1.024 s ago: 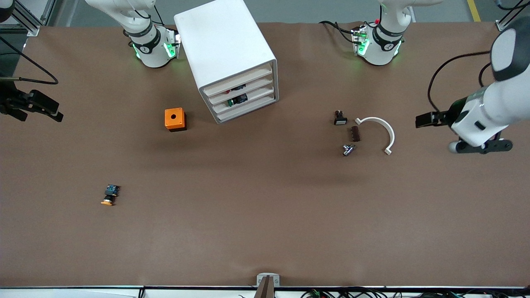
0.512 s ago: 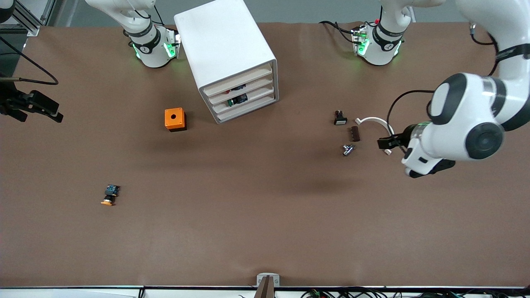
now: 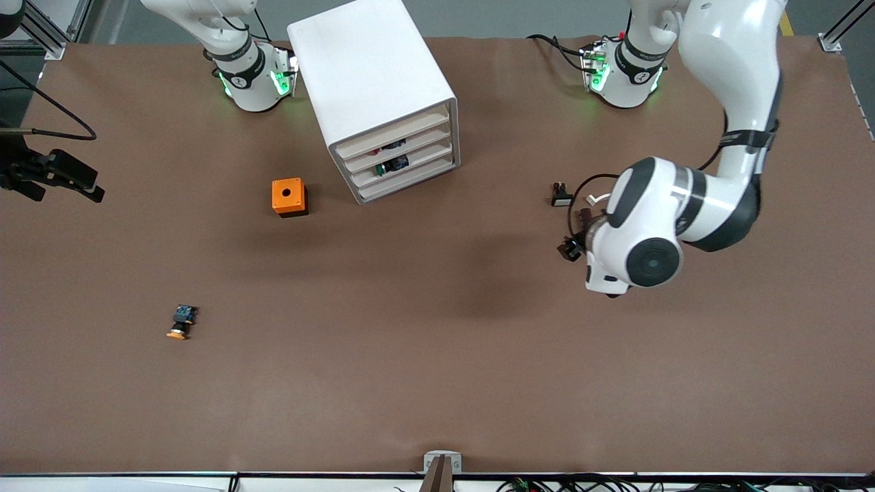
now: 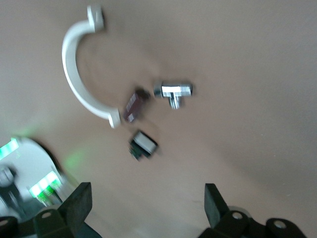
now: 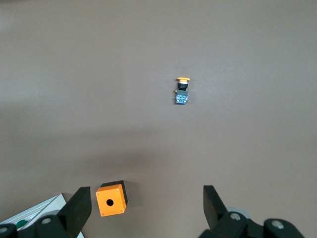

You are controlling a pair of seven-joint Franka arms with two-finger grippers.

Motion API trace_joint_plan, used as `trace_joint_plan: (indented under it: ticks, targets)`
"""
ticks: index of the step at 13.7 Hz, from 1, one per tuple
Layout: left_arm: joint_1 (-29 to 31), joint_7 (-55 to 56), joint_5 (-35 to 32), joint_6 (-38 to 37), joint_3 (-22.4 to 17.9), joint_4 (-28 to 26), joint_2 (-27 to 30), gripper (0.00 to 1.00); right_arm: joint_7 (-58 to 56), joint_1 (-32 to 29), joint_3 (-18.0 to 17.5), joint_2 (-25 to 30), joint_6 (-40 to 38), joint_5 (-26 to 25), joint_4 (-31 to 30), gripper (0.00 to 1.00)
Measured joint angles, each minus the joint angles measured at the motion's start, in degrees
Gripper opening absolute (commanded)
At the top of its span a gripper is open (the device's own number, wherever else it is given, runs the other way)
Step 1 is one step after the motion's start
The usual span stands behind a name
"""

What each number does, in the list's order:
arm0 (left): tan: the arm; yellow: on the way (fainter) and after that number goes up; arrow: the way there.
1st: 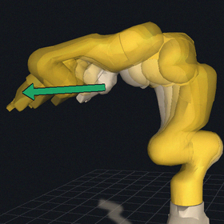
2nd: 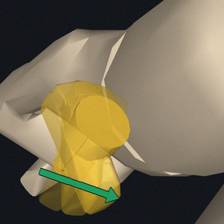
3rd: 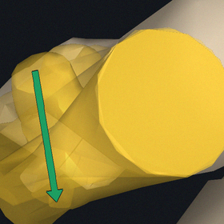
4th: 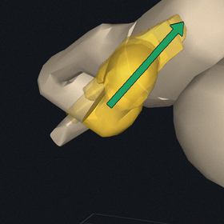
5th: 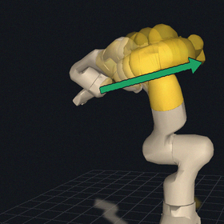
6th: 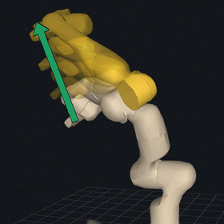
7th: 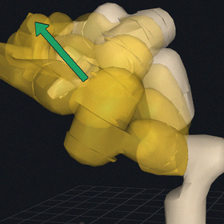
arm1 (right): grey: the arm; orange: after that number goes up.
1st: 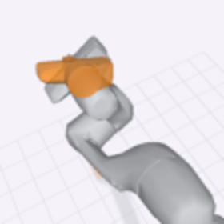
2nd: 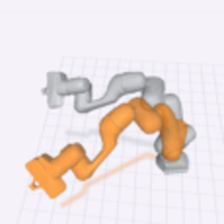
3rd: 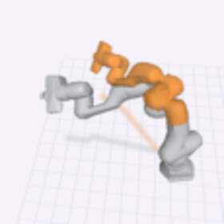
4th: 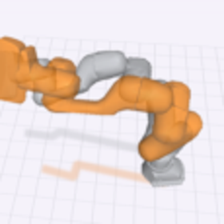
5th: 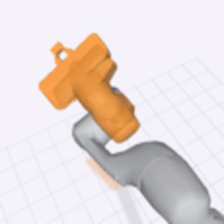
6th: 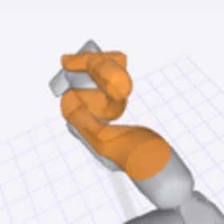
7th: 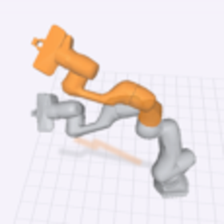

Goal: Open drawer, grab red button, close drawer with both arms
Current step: 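Move the left gripper toward the front of the white drawer cabinet, then grasp the drawer front of the white cabinet with the left gripper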

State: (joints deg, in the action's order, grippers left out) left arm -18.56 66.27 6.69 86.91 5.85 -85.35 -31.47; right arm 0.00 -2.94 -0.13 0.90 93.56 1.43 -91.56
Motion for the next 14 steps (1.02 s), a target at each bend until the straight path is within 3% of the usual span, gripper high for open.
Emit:
trace_joint_plan:
  ticks: [5,11,13,14]
  targets:
    - [-6.2,23.7,12.3,0.0,0.0,0.1,-5.1,1.00,0.0,0.0,0.0,0.0,0.3,0.0,-0.2,1.00]
    - [-7.9,41.1,31.6,-0.1,-0.1,0.2,-10.6,0.96,0.0,0.0,0.0,-0.4,0.2,0.0,-1.2,1.00]
    - [-8.3,49.2,35.9,-0.1,0.0,0.5,-12.2,0.87,0.0,0.0,0.0,-0.6,-0.1,0.0,-1.3,1.00]
    - [-9.1,52.1,37.0,-0.2,0.0,0.8,-12.7,0.77,0.0,0.0,0.1,-0.7,-0.2,0.0,-1.3,1.00]
